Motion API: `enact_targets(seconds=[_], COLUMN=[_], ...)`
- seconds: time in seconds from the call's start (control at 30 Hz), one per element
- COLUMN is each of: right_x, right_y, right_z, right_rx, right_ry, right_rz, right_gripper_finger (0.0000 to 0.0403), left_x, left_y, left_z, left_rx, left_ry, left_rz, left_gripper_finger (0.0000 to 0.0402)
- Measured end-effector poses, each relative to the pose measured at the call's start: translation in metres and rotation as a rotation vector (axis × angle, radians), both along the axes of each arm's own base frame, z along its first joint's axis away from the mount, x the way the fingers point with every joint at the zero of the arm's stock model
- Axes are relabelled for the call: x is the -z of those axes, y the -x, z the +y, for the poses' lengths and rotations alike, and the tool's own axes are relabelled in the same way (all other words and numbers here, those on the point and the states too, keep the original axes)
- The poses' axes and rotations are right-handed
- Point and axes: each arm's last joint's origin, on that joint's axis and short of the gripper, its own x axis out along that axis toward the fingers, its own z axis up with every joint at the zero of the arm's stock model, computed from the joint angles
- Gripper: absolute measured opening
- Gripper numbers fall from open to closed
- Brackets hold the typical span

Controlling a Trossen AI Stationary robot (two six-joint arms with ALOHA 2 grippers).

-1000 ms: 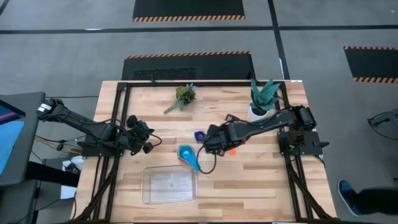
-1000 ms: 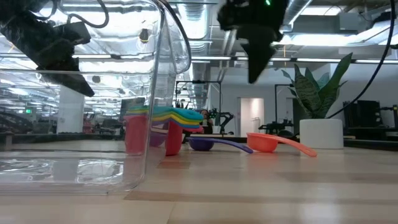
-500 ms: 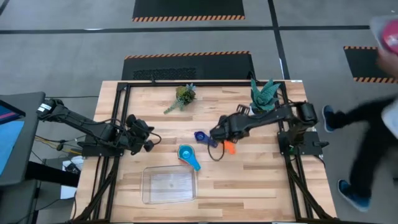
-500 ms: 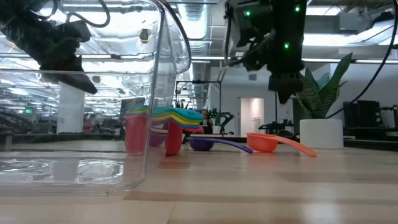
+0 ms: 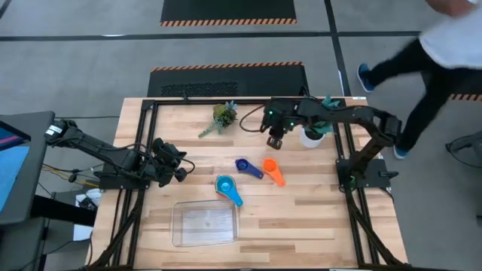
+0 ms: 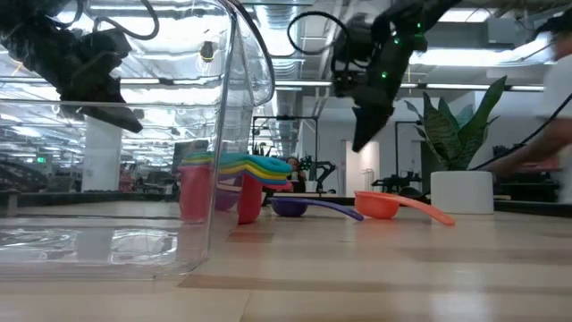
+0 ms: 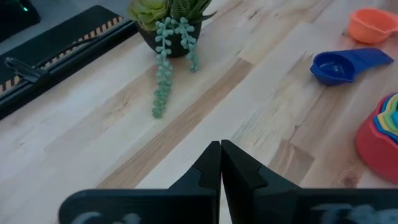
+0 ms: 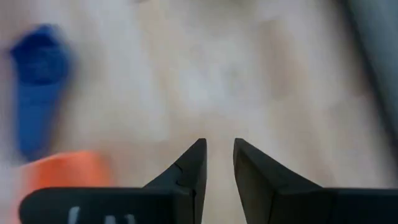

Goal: Nest measuring cups in basket
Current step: Stack the orange measuring cup on the light blue measuring cup

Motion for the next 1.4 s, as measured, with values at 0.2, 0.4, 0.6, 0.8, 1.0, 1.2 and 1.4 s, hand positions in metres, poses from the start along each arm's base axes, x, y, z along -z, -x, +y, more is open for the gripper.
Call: enact_targets(seconds=[0.2, 0.4, 0.6, 0.8, 1.0, 1.2, 1.4], right_x=[0.025, 0.044, 0.042, 0.042, 0.042, 0.048, 0.063], right_y=[0.016, 0.016, 0.006, 0.0, -0.004, -0.007, -0.013], right_z=[0.002, 0.021, 0.033, 0.052, 0.066, 0.079, 0.081], right_rx=[0.084, 0.048, -0.014, -0.085, -0.134, -0.174, -0.17], right_ry=[-0.121, -0.126, -0.101, -0.109, -0.108, -0.113, -0.093], right_rz=[0.094, 0.114, 0.061, 0.042, 0.045, 0.071, 0.115], right_gripper_finger=[0.0102, 0.0102, 0.0105, 0.0131, 0.0183, 0.0224, 0.0228], left_x=[0.0, 0.0, 0.0, 0.0, 0.0, 0.0, 0.0], left_y=[0.0, 0.0, 0.0, 0.0, 0.0, 0.0, 0.0], left_z=[0.0, 0.0, 0.0, 0.0, 0.0, 0.0, 0.0], left_rx=[0.003, 0.002, 0.0, -0.004, -0.004, -0.001, 0.0], left_ry=[-0.003, -0.003, -0.002, 0.003, 0.003, 0.009, 0.011], left_rz=[0.003, 0.002, 0.001, -0.004, -0.003, -0.001, 0.0], left_gripper_finger=[0.0, 0.0, 0.0, 0.0, 0.0, 0.0, 0.0])
